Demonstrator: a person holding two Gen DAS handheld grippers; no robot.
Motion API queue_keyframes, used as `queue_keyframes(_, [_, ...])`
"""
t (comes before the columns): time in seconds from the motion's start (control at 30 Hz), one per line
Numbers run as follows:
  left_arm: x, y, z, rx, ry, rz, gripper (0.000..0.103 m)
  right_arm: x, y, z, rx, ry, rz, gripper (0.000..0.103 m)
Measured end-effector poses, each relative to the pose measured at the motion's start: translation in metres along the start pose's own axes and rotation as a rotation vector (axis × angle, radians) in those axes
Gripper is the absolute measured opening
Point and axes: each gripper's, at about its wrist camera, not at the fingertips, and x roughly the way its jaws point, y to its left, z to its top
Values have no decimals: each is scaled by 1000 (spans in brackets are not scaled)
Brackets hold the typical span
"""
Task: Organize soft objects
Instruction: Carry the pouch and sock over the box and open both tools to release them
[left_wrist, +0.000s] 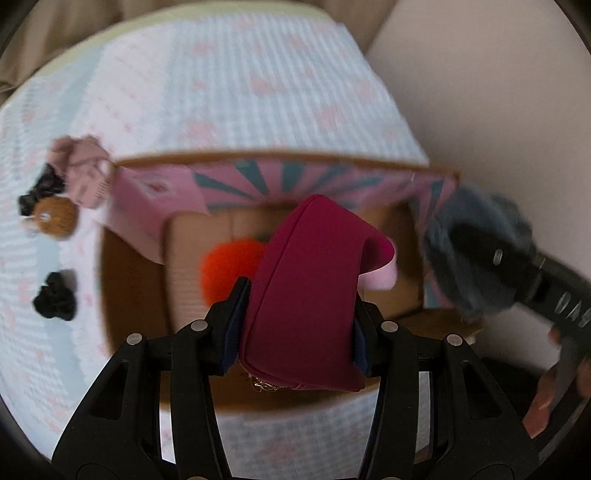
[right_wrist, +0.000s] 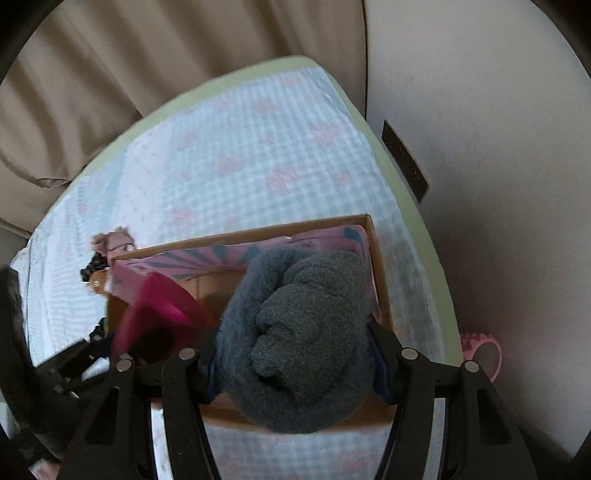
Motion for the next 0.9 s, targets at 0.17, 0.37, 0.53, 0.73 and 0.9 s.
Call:
queue_keyframes(0.17, [30,-17,-7,69,57,32,44,25,-9,8,7,48,11,57])
queue_keyframes(0.37, [21,-24,-7,178,6,87,102,37,-11,14,24,51,76,85])
queue_keyframes(0.53, [9,-22,-10,256,-13,162,103,35,-11,14,36,21,96,103])
queue_keyframes(0.73, [-5,-9,-16,215,-19,142,103,27,-7,7,29,4,109,103])
queue_keyframes(0.9, [-25,-8,-21,200,-45,135,103,9,2,2,-7,-12,91,103])
